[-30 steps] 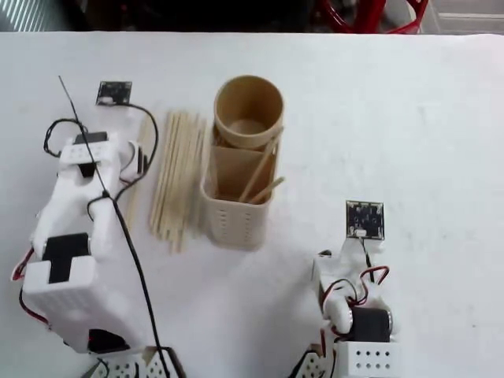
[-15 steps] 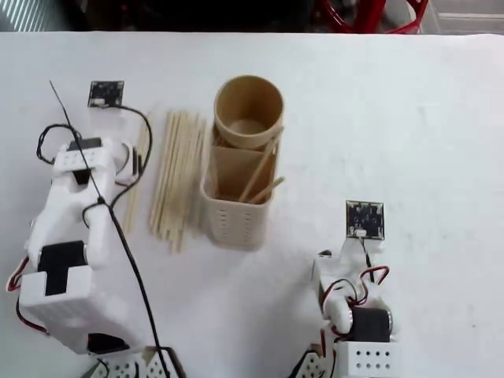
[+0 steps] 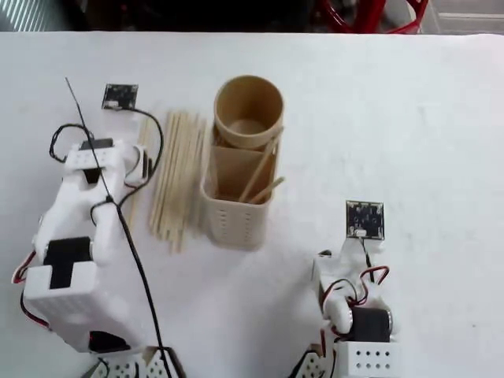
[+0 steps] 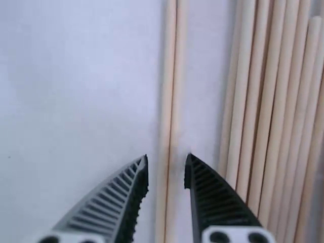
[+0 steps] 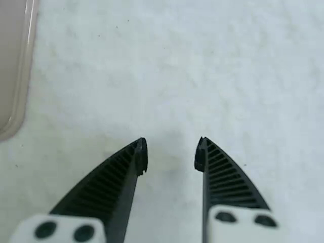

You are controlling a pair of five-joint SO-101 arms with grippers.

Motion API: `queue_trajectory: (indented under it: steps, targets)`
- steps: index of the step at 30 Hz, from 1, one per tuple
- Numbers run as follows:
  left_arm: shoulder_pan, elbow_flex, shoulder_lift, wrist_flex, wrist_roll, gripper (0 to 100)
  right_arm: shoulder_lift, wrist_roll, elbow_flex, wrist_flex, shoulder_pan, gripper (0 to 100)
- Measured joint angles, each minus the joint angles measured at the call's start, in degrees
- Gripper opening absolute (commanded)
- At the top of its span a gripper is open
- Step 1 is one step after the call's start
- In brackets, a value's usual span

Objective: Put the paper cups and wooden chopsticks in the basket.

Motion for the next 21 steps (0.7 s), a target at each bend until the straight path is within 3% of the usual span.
queue_trajectory:
  steps: [21]
  targets:
    - [3.08,0.00,0.00,0.00,-3.16,9,0.00,0.00,0.00,0.00,0.00,15.9]
